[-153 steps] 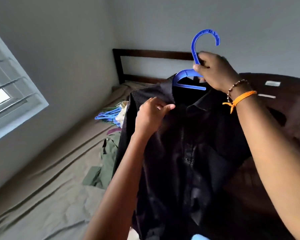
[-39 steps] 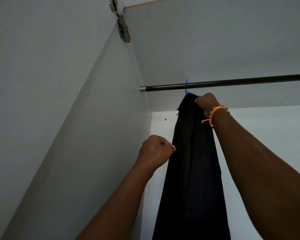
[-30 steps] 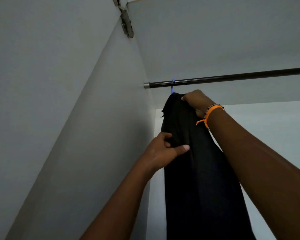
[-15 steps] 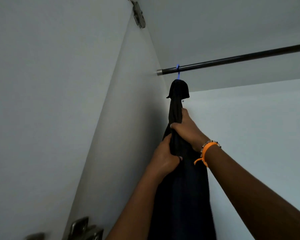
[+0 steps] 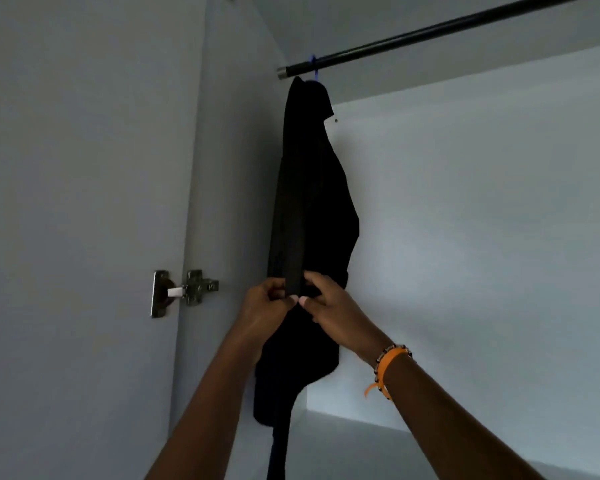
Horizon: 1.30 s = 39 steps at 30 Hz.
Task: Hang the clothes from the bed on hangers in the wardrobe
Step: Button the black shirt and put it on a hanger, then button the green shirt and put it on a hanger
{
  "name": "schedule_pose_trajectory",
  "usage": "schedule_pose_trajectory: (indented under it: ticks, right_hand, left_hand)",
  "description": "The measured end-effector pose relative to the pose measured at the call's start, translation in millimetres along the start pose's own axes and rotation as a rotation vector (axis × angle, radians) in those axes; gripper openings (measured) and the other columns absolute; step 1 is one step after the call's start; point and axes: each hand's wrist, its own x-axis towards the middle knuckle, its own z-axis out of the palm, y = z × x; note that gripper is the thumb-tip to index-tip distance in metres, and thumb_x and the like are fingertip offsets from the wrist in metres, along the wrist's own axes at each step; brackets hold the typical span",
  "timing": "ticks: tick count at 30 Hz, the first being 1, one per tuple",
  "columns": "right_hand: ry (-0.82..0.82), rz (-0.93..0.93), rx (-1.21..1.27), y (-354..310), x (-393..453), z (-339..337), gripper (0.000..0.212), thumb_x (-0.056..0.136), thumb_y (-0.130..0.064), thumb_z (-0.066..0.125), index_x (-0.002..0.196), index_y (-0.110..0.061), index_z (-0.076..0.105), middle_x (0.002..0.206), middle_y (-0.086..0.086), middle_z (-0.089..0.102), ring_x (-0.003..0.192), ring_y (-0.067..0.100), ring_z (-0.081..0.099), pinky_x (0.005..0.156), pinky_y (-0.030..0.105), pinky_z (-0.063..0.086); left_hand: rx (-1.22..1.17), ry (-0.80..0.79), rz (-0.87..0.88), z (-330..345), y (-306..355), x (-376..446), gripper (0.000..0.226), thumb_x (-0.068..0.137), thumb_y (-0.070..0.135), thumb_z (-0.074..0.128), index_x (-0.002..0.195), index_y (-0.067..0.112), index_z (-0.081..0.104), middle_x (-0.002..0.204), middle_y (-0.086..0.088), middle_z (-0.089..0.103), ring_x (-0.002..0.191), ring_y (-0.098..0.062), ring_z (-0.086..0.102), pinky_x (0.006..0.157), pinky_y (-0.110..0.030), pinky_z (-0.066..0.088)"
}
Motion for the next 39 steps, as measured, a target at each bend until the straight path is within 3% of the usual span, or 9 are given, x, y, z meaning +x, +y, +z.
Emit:
schedule_pose_trajectory:
  ticks: [3,5,9,12,16,22,29,35,39]
  right_hand:
    - [0.015,0.037,0.111,-23,-56,4,0.032,0.092,-0.014,0.054,0.124,-0.017,0.053,0.125,0.007,0.053,0.11,0.019,0.056,0.097,0.035,0.046]
    - [0.025,0.056,0.19,-43,-87,6,0.021,0.09,-0.019,0.055,0.111,-0.023,0.056,0.12,0.009,0.054,0.107,0.02,0.057,0.097,0.039,0.047]
    - [0.074,0.1,0.307,-89,-145,16,0.022,0.09,-0.011,0.054,0.112,-0.015,0.058,0.108,0.002,0.058,0.106,0.021,0.058,0.097,0.044,0.047]
    - [0.079,0.131,0.382,-122,-187,29,0.021,0.092,-0.008,0.052,0.109,-0.017,0.057,0.095,-0.009,0.057,0.096,0.016,0.059,0.089,0.036,0.05]
    - [0.033,0.199,0.502,-161,-248,61,0.016,0.093,-0.009,0.051,0.103,-0.019,0.058,0.092,-0.008,0.059,0.081,0.008,0.059,0.075,0.023,0.049]
    - [-0.172,0.337,0.653,-222,-345,127,0.017,0.093,-0.008,0.048,0.1,-0.012,0.062,0.097,0.0,0.062,0.079,0.012,0.06,0.075,0.023,0.05]
    - [-0.472,0.461,0.789,-326,-476,200,0.021,0.091,0.0,0.045,0.088,-0.009,0.064,0.082,0.001,0.062,0.072,0.01,0.056,0.062,0.015,0.048]
    - [-0.756,0.497,0.838,-418,-582,268,0.026,0.089,0.001,0.047,0.077,-0.015,0.063,0.085,0.011,0.064,0.076,0.02,0.059,0.072,0.033,0.05]
    - [-0.971,0.495,0.883,-488,-641,317,0.033,0.09,0.006,0.044,0.07,-0.018,0.057,0.066,-0.001,0.058,0.049,-0.001,0.055,0.047,0.014,0.041]
  left_hand:
    - [-0.05,0.043,-0.068,-5,15,-60,0.02,0.093,0.003,0.054,0.11,0.004,0.063,0.092,-0.008,0.064,0.073,-0.01,0.059,0.06,-0.014,0.049]
    - [-0.082,0.059,-0.103,-10,29,-98,0.016,0.094,0.005,0.053,0.105,0.008,0.064,0.089,-0.006,0.066,0.073,-0.008,0.061,0.057,-0.012,0.05]
    - [-0.111,0.118,-0.154,-27,54,-167,0.018,0.095,0.006,0.051,0.109,0.009,0.062,0.094,-0.005,0.067,0.081,-0.008,0.064,0.06,-0.012,0.052]
    - [-0.104,0.175,-0.167,-45,66,-217,0.017,0.096,0.006,0.05,0.107,0.009,0.063,0.093,-0.004,0.064,0.086,-0.012,0.063,0.067,-0.016,0.054]
    - [-0.07,0.247,-0.203,-74,70,-284,0.019,0.096,0.006,0.05,0.108,0.009,0.064,0.098,-0.004,0.062,0.09,-0.012,0.06,0.078,-0.022,0.053]
    - [-0.074,0.406,-0.345,-131,62,-409,0.018,0.095,0.007,0.05,0.104,0.01,0.066,0.097,-0.002,0.064,0.092,-0.013,0.062,0.079,-0.023,0.053]
    - [-0.075,0.693,-0.626,-203,63,-596,0.015,0.094,0.007,0.051,0.088,0.012,0.064,0.086,-0.004,0.063,0.085,-0.014,0.059,0.078,-0.027,0.052]
    - [-0.053,0.938,-0.711,-259,91,-741,0.029,0.094,0.001,0.047,0.073,0.014,0.062,0.05,0.006,0.061,0.047,-0.002,0.058,0.053,-0.017,0.048]
    - [-0.05,1.143,-0.729,-306,112,-826,0.027,0.092,-0.001,0.05,0.074,0.013,0.062,0.049,0.005,0.061,0.045,-0.004,0.057,0.049,-0.016,0.046]
